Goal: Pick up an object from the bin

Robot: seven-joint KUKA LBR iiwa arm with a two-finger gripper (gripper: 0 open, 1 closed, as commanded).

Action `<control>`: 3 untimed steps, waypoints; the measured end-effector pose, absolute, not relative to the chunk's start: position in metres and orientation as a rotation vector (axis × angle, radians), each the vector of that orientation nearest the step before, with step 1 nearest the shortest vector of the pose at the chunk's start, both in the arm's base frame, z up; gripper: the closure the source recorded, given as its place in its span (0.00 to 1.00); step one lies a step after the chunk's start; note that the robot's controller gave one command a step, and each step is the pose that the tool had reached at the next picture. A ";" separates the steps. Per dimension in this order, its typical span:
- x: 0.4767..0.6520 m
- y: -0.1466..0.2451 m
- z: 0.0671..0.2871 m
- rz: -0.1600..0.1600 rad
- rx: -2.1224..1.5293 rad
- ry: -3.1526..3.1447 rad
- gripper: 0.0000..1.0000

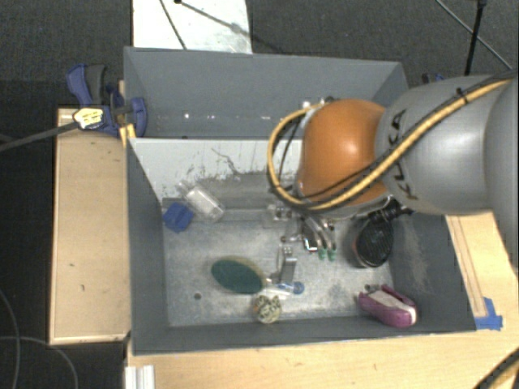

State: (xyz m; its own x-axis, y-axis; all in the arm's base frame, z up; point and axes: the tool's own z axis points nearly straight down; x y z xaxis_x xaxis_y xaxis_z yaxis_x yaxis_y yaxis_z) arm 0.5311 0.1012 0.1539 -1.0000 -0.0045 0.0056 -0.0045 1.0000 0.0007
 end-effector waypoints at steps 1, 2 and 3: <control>0.503 0.135 0.070 0.002 0.287 -3.119 0.00; 0.508 0.181 0.071 -0.007 0.322 -3.131 0.00; 0.508 0.177 0.070 -0.003 0.310 -3.129 1.00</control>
Offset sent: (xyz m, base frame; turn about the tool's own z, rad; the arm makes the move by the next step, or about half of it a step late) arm -0.0263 0.0330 -0.0839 -0.1774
